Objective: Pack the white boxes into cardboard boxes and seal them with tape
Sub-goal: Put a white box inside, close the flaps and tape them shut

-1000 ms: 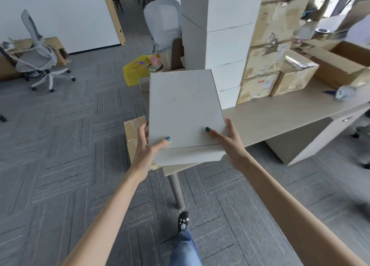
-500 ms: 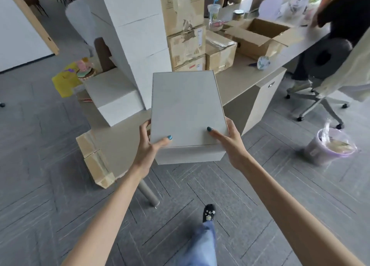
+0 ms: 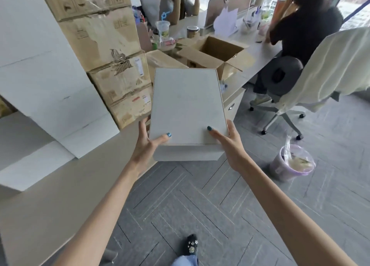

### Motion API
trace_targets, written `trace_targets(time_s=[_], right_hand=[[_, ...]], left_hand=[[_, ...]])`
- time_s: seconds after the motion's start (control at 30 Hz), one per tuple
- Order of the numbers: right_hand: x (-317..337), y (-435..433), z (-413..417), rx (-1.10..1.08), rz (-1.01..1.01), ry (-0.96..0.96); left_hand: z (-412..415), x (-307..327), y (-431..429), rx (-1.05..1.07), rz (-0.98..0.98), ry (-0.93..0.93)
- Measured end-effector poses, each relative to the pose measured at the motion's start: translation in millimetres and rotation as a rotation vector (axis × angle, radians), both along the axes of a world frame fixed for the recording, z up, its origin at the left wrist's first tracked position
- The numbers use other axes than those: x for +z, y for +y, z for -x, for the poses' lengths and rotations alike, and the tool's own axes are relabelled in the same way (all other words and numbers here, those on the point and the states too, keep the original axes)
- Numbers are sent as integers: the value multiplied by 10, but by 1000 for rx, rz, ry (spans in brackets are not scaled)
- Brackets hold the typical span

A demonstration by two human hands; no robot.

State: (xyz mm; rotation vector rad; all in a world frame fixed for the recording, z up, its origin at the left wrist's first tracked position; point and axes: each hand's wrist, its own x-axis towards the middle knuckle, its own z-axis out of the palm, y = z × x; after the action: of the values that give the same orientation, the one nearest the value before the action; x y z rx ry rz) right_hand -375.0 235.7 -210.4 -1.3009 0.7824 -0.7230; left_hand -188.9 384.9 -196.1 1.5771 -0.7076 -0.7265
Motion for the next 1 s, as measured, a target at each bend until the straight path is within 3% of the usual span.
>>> trace_targets(time_s=[0.33, 0.63, 1.0], right_hand=[[141, -2138, -156, -32, -20, -53], [229, -4523, -227, 123, 22, 25], [317, -6319, -1120, 346, 35, 39]], left_hand=[[-159, 217, -2183, -30, 23, -15], [55, 135, -4215, 161, 51, -10], [-394, 231, -5663, 359, 22, 36]])
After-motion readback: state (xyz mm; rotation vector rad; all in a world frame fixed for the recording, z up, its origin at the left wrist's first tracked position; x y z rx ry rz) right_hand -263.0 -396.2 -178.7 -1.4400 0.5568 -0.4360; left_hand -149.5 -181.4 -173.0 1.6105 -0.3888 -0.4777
